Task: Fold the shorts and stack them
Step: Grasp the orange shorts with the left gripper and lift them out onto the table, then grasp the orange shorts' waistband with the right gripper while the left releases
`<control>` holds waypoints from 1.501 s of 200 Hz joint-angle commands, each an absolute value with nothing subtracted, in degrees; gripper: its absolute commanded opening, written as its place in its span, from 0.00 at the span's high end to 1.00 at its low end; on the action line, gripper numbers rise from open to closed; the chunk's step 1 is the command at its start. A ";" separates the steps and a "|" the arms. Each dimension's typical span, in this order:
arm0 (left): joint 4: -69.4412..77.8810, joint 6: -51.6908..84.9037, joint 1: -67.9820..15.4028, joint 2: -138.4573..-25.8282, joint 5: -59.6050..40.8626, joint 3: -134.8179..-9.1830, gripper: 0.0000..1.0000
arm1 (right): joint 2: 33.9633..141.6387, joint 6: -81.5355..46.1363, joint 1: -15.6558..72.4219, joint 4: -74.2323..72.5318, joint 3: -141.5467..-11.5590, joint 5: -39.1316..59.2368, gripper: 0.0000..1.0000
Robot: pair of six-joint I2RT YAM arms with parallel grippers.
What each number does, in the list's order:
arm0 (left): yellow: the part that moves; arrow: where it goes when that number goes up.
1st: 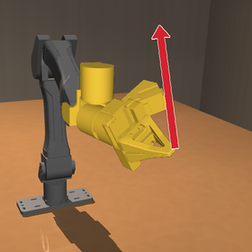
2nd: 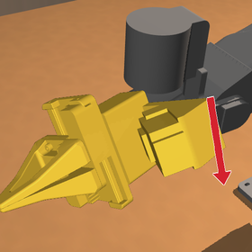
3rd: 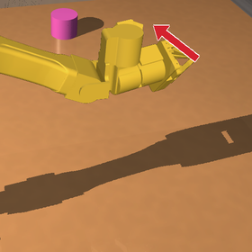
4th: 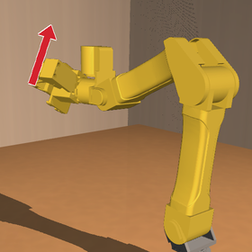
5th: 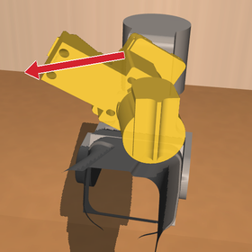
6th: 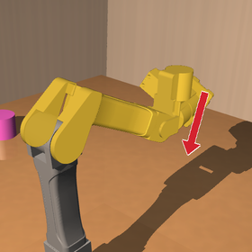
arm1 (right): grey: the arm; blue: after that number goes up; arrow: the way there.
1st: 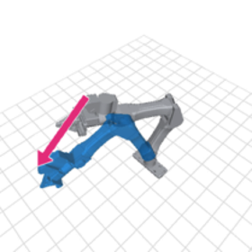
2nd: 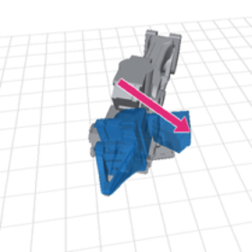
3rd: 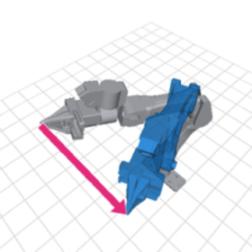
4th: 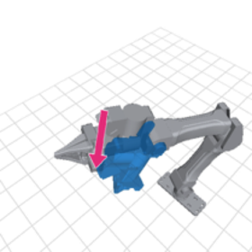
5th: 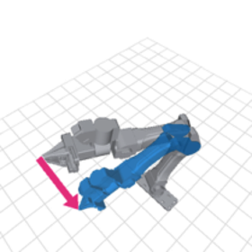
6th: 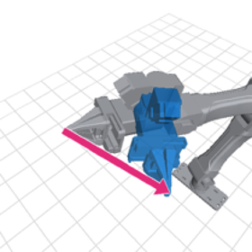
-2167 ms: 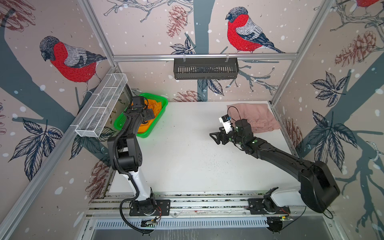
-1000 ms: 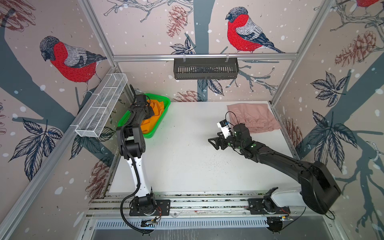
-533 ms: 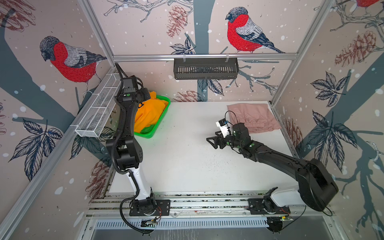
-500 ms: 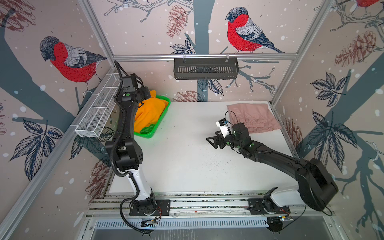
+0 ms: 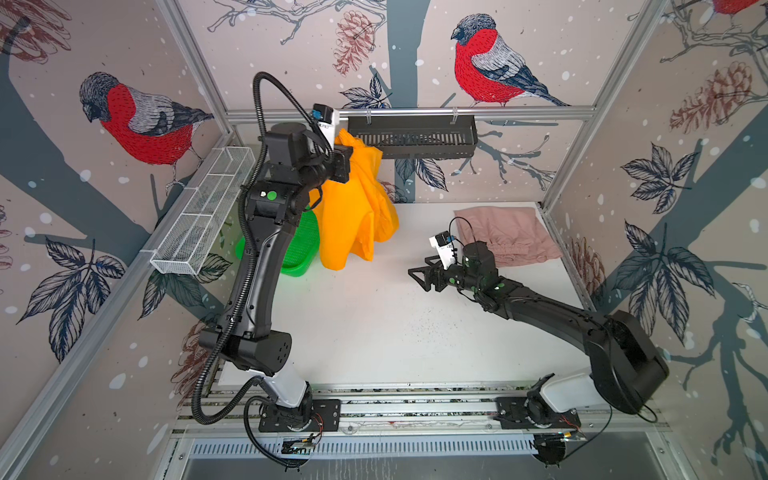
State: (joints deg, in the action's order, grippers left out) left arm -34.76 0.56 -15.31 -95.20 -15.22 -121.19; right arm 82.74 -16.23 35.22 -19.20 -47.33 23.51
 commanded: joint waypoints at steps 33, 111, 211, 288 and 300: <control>-19.04 3.19 -21.03 -90.95 -16.16 -90.88 1.00 | 78.70 -15.46 34.02 -12.30 -44.73 14.79 0.13; -16.11 6.08 -26.54 -86.35 -17.06 -71.15 0.03 | 77.60 -12.85 25.86 -2.25 -46.72 13.34 0.12; -24.52 18.90 -14.39 -73.17 1.83 -68.61 0.02 | 104.53 -9.94 47.61 17.15 -84.41 -1.96 0.12; -22.85 20.49 -6.24 -63.31 -4.51 -59.13 0.02 | 128.09 -9.88 54.52 31.82 -108.98 -25.16 0.07; -22.94 20.39 -6.24 -62.52 -4.57 -58.34 0.02 | 129.32 -9.39 54.13 32.43 -109.84 -25.13 0.07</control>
State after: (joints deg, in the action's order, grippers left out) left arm -23.53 19.66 -6.48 -63.86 -3.05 -59.55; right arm 127.26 -10.15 54.61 27.73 -107.46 -18.41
